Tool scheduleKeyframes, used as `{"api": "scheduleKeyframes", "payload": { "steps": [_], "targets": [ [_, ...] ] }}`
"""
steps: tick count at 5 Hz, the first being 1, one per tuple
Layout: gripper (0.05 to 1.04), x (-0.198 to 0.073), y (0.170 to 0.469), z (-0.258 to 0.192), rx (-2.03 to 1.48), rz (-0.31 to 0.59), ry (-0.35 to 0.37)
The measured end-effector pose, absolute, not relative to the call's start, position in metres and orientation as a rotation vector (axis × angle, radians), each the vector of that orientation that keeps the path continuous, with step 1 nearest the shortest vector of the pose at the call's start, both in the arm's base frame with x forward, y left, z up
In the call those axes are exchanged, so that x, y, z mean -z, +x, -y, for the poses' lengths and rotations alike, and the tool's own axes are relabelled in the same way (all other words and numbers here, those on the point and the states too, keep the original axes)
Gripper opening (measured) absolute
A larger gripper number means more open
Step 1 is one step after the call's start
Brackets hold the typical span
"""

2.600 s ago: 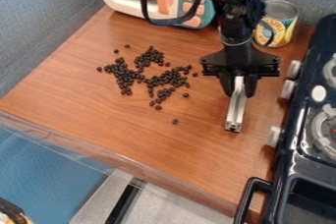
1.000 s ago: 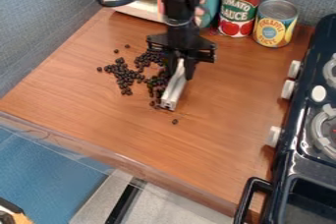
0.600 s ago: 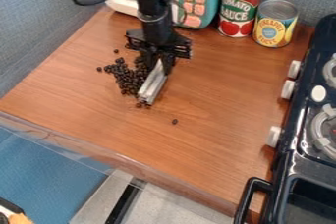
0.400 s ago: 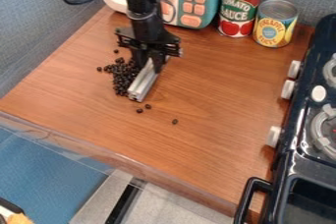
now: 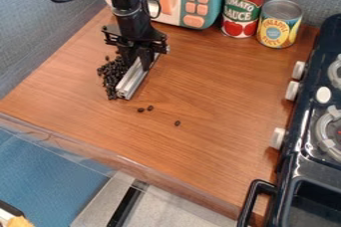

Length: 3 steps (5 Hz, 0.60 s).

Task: Sweep into pile

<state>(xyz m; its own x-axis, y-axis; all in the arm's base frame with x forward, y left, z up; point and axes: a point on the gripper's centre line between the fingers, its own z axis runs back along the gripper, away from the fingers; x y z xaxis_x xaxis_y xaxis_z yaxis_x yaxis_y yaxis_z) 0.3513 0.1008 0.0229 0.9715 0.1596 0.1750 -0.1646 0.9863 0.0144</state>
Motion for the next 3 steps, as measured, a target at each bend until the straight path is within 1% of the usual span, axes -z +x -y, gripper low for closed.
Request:
{"api": "scheduleKeyframes", "payload": {
  "steps": [1, 3],
  "targets": [
    [0.340, -0.0239, 0.3485, -0.1130, -0.188, 0.169, 0.025],
    [0.340, -0.0242, 0.3491, -0.1092, -0.199, 0.170, -0.003]
  ]
}}
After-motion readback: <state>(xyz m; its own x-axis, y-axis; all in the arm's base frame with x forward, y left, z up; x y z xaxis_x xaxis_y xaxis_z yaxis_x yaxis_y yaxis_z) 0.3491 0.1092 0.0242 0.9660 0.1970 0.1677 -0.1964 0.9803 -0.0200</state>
